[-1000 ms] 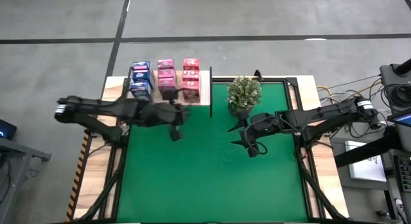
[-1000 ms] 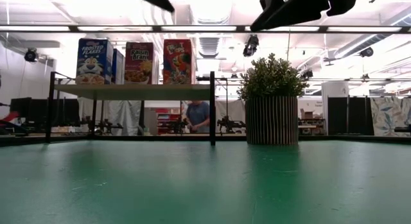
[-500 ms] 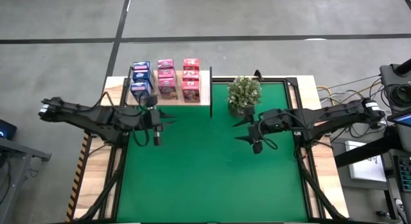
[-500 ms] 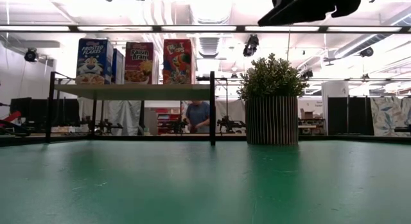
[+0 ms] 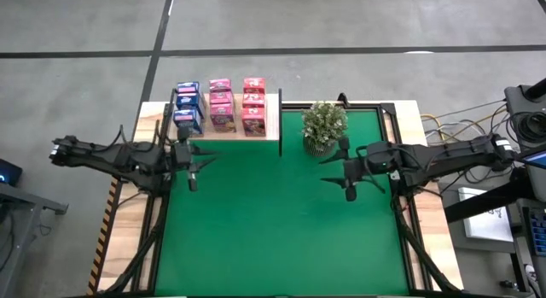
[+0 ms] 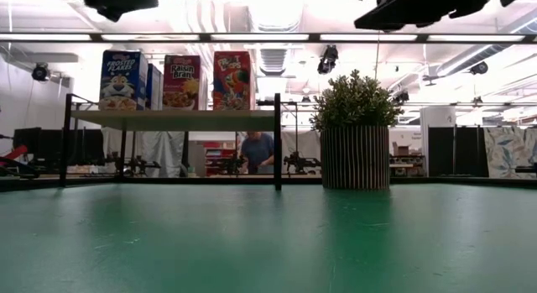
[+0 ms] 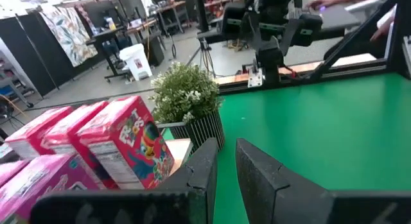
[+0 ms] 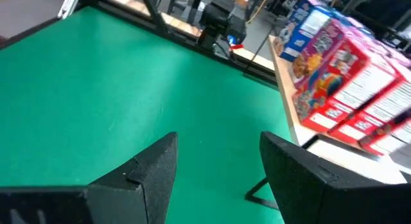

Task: Stack cereal on shelf
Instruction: Return to Home Position

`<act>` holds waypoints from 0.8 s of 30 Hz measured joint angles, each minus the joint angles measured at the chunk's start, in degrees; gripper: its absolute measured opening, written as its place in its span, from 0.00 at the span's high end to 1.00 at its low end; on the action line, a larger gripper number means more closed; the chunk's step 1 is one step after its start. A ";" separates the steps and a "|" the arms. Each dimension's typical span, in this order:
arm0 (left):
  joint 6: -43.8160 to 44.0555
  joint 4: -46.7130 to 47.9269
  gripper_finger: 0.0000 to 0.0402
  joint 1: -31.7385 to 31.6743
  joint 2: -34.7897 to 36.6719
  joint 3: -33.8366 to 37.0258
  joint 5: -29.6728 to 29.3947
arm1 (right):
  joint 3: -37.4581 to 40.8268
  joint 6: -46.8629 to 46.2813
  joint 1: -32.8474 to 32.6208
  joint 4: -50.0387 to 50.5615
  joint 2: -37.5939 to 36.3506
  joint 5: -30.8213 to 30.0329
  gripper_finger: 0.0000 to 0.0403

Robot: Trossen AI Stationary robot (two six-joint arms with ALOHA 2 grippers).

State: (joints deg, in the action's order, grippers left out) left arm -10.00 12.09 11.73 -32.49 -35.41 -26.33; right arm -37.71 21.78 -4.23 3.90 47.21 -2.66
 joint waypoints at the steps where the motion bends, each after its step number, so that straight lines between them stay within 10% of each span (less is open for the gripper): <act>1: 0.00 0.00 0.90 0.00 1.02 0.72 0.00 | 0.74 -1.08 0.06 -0.08 -1.17 -0.18 0.48; 24: 0.20 -3.58 0.90 0.00 17.04 12.15 -0.04 | 16.10 -9.49 0.03 -3.05 -21.66 -10.30 0.48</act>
State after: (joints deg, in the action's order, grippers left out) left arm -9.80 8.51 11.73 -15.45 -23.26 -26.37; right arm -21.61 12.29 -4.21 0.85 25.55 -12.96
